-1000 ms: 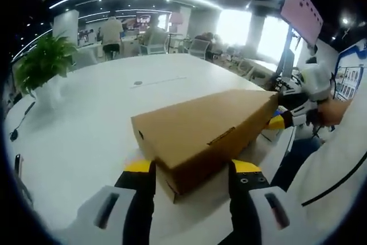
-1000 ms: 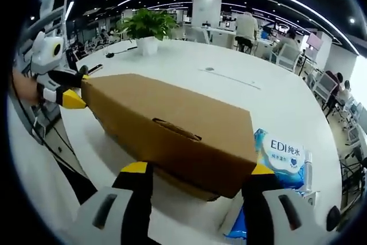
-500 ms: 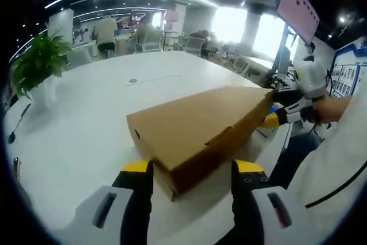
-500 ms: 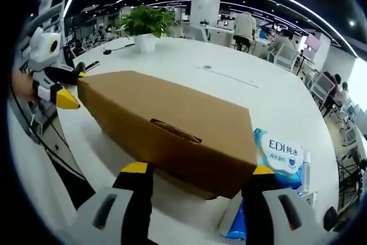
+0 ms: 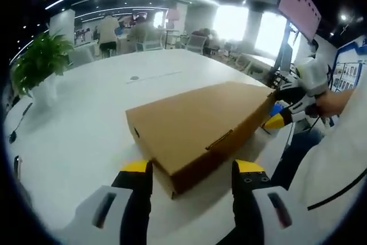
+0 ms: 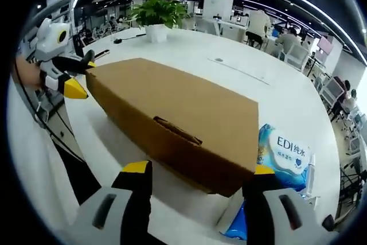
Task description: Operate the shoe box by opening the lid, removing the specified soft item, and placing it in the target area until the item is outside and the box remains undamaged.
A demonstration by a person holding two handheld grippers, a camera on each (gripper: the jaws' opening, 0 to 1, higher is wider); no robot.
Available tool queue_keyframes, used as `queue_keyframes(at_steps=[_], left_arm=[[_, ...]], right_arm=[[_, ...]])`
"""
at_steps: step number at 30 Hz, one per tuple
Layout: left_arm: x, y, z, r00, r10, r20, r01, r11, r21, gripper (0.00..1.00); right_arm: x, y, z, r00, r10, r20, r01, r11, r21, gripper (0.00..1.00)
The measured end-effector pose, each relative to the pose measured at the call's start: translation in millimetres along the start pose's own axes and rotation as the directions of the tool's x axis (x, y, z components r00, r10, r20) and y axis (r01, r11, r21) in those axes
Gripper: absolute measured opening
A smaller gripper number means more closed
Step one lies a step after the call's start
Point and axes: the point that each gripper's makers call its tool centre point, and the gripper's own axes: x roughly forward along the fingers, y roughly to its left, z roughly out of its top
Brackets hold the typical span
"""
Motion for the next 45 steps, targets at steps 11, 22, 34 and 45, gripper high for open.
queue_keyframes(at_steps=[11, 22, 34, 45], left_arm=[[6.8, 7.3, -4.0, 0.999, 0.005, -0.035, -0.005, 1.0, -0.019, 0.59], [9.7, 6.9, -7.0, 1.0, 0.003, -0.028, -0.005, 0.998, -0.062, 0.58], [9.9, 10.0, -6.6, 1.0, 0.024, -0.014, -0.026, 0.993, -0.117, 0.73], [2.2, 4.5, 5.2, 0.995, -0.004, 0.104, 0.053, 0.877, -0.478, 0.99]], right_arm=[[4.6, 13.7, -10.3, 0.999, 0.031, -0.03, -0.03, 0.999, 0.024, 0.68], [8.4, 15.6, -3.6, 0.997, 0.07, -0.014, -0.067, 0.987, 0.145, 0.79], [12.8, 25.4, -2.6, 0.996, 0.092, 0.003, -0.091, 0.981, 0.172, 1.0], [1.7, 29.8, 13.3, 0.974, 0.191, 0.125, -0.223, 0.914, 0.339, 1.0]])
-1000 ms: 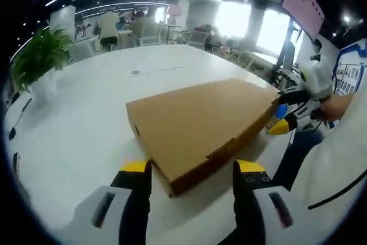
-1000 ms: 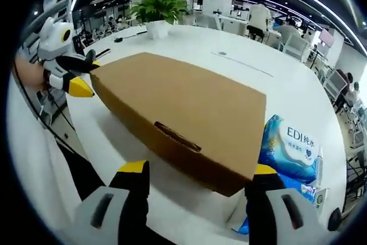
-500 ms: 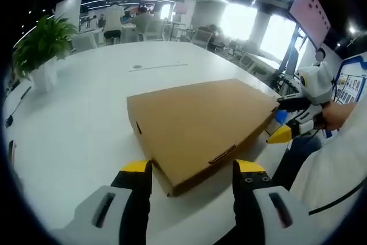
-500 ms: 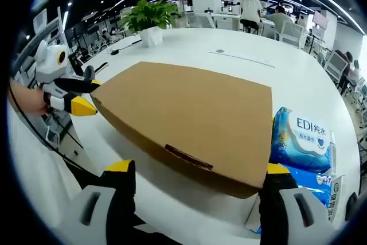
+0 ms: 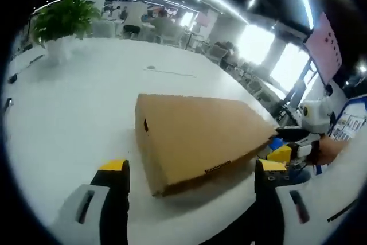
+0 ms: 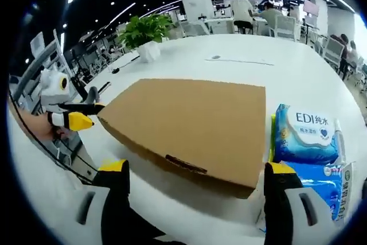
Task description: Operate the shoe box by opening the lid, removing the specified soft item, and placing it in the target area until the item is outside and the box remains undamaged.
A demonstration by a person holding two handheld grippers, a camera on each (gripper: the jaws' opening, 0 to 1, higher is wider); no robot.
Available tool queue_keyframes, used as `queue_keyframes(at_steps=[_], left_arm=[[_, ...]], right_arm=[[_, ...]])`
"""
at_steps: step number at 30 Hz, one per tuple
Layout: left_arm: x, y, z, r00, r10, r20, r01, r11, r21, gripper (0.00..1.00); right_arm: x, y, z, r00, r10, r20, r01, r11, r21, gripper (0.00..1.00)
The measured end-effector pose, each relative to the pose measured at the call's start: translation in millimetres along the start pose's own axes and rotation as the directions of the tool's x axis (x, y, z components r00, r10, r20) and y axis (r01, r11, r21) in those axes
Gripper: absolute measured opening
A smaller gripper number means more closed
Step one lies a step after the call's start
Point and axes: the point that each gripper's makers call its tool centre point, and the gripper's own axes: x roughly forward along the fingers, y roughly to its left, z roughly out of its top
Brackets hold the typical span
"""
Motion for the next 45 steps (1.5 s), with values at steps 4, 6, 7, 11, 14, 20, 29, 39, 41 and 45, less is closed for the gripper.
queue_keyframes(at_steps=[4, 6, 7, 11, 14, 20, 29, 39, 41, 45], left_arm=[[-4.2, -2.9, 5.9, 0.999, -0.01, 0.052, 0.017, 0.99, -0.137, 0.99], [-6.7, 0.9, 5.1, 0.998, -0.01, 0.054, 0.02, 0.982, -0.188, 0.99], [-7.0, 0.7, 4.7, 0.998, -0.01, 0.058, 0.022, 0.977, -0.213, 0.99], [-12.7, 3.7, 15.0, 0.988, -0.001, 0.153, 0.063, 0.915, -0.399, 0.99], [-18.7, 18.2, 18.4, 0.975, 0.085, 0.205, 0.037, 0.849, -0.527, 0.99], [-20.0, 16.3, -0.5, 0.984, 0.088, 0.154, 0.037, 0.748, -0.663, 0.91], [-16.3, 15.2, -11.8, 0.987, 0.058, 0.148, 0.072, 0.669, -0.74, 0.82], [-16.7, 23.2, -13.4, 0.969, 0.112, 0.222, 0.169, 0.355, -0.919, 0.72], [-15.8, 21.6, -12.7, 0.967, 0.101, 0.233, 0.182, 0.366, -0.913, 0.71], [-13.0, 14.3, -13.1, 0.971, 0.085, 0.223, 0.175, 0.383, -0.907, 0.72]], right_arm=[[-5.6, 1.7, 9.9, 0.998, 0.018, 0.052, -0.023, 0.995, 0.092, 1.0], [-8.8, -2.4, 8.4, 0.999, 0.011, 0.043, -0.016, 0.993, 0.119, 1.0], [-9.7, -4.4, 8.7, 0.999, 0.005, 0.045, -0.01, 0.992, 0.128, 0.99], [-13.6, -0.3, 18.2, 0.994, 0.043, 0.101, -0.068, 0.961, 0.268, 0.99], [-18.1, -0.4, 29.2, 0.985, 0.053, 0.165, -0.114, 0.914, 0.39, 1.0], [-23.9, -0.8, 27.6, 0.985, 0.058, 0.164, -0.136, 0.844, 0.519, 1.0], [-26.3, 4.9, 3.1, 0.98, 0.111, 0.163, -0.194, 0.699, 0.689, 1.0], [-24.2, 16.3, 3.6, 0.927, 0.189, 0.325, -0.372, 0.341, 0.863, 0.81], [-25.1, 10.7, 0.5, 0.93, 0.166, 0.327, -0.363, 0.302, 0.881, 0.78], [-25.7, 0.5, -1.4, 0.929, 0.121, 0.35, -0.37, 0.27, 0.889, 0.77]])
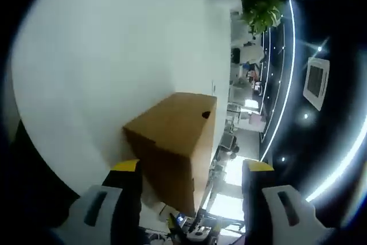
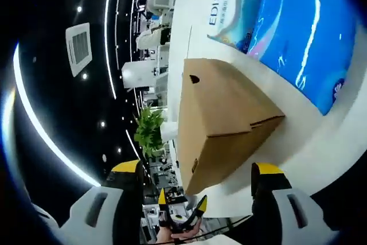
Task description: Operate the shoe box by opening the lid, removing the specified soft item, and placing it in the target area until the item is outside and the box remains undamaged.
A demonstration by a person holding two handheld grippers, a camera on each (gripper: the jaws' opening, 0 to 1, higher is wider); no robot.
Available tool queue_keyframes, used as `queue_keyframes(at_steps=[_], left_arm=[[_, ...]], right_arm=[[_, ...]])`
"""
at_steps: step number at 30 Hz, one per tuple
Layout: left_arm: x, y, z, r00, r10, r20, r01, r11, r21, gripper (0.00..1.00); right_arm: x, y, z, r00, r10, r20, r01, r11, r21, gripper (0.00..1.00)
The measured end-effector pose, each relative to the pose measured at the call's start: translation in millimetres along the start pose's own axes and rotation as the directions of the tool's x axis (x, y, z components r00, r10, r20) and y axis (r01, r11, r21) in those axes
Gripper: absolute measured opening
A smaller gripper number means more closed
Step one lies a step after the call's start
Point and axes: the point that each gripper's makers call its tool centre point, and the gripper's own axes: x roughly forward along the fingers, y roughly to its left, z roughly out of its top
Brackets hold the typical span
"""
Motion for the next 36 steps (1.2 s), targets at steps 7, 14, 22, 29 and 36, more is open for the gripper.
queue_keyframes(at_steps=[7, 14, 22, 29, 36], left_arm=[[-0.7, 11.8, 3.6, 0.999, 0.049, 0.001, -0.049, 0.995, 0.086, 0.74], [0.9, 18.3, 7.8, 0.998, 0.061, -0.005, -0.061, 0.996, 0.072, 0.65], [5.8, 17.7, 10.1, 0.999, 0.042, -0.013, -0.041, 0.997, 0.064, 0.53], [9.4, 16.5, 1.6, 0.997, 0.038, -0.072, -0.026, 0.988, 0.15, 0.43], [14.9, 13.3, -1.6, 0.996, 0.02, -0.088, -0.003, 0.983, 0.185, 0.43]], right_arm=[[-4.1, -7.7, 5.0, 1.0, 0.003, 0.02, -0.004, 0.999, 0.043, 0.74], [-1.6, -6.3, 1.8, 1.0, 0.002, 0.02, -0.003, 0.998, 0.056, 0.56], [-0.7, -15.0, 7.6, 0.999, -0.016, 0.044, 0.013, 0.997, 0.077, 0.53], [-2.4, -24.5, 15.7, 0.995, -0.035, 0.091, 0.027, 0.995, 0.095, 0.48], [-1.8, -22.1, 16.1, 0.995, -0.032, 0.093, 0.024, 0.996, 0.089, 0.39]])
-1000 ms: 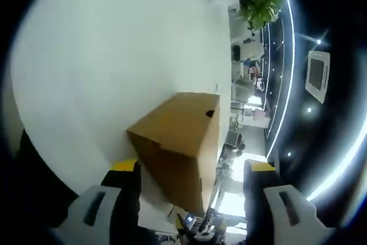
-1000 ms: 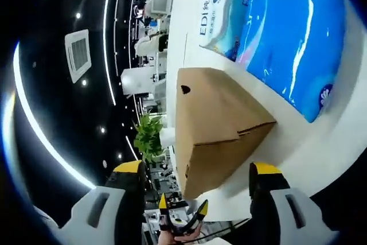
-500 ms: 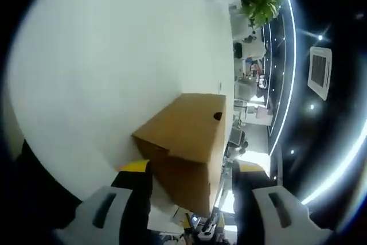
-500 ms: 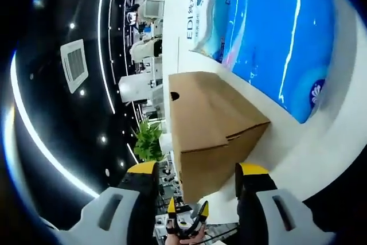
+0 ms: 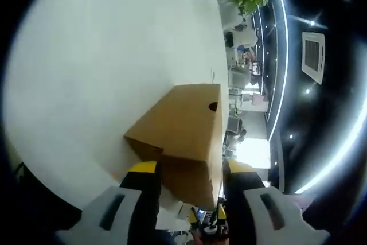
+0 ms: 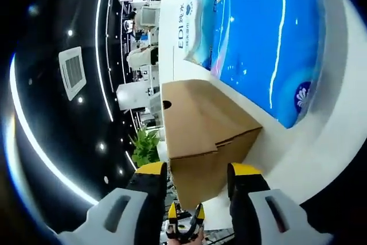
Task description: Operate the shoe box by opening the lid, removing the specified soft item, and placing it in the target area until the item is outside and the box remains undamaged.
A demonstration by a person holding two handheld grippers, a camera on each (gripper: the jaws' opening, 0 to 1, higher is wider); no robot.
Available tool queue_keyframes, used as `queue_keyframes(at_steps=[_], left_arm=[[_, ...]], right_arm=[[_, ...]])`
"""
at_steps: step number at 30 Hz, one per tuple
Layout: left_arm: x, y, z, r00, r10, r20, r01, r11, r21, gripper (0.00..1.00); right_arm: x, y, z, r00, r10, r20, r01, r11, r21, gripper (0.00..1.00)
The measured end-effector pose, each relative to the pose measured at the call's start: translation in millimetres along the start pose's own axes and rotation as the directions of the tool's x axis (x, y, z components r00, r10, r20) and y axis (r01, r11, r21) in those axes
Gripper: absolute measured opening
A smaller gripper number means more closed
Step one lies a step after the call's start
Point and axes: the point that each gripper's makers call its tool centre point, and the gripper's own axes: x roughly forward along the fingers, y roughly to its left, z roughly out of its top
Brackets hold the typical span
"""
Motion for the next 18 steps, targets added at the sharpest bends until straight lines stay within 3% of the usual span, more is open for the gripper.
queue_keyframes(at_steps=[6, 10, 18], left_arm=[[-1.0, 4.8, 1.4, 1.0, 0.0, 0.005, 0.0, 1.0, -0.011, 0.41], [-1.8, 4.8, 0.8, 1.0, -0.012, -0.004, 0.012, 1.0, 0.01, 0.37], [-1.0, 7.2, 0.9, 1.0, 0.004, 0.002, -0.004, 1.0, 0.013, 0.33]], right_arm=[[1.8, 1.3, 4.1, 1.0, 0.002, 0.007, -0.002, 1.0, -0.009, 0.33], [1.9, 5.9, 2.0, 1.0, 0.002, -0.004, -0.002, 0.998, -0.064, 0.31], [2.2, 2.4, 3.4, 1.0, -0.011, 0.009, 0.011, 0.999, -0.048, 0.31]])
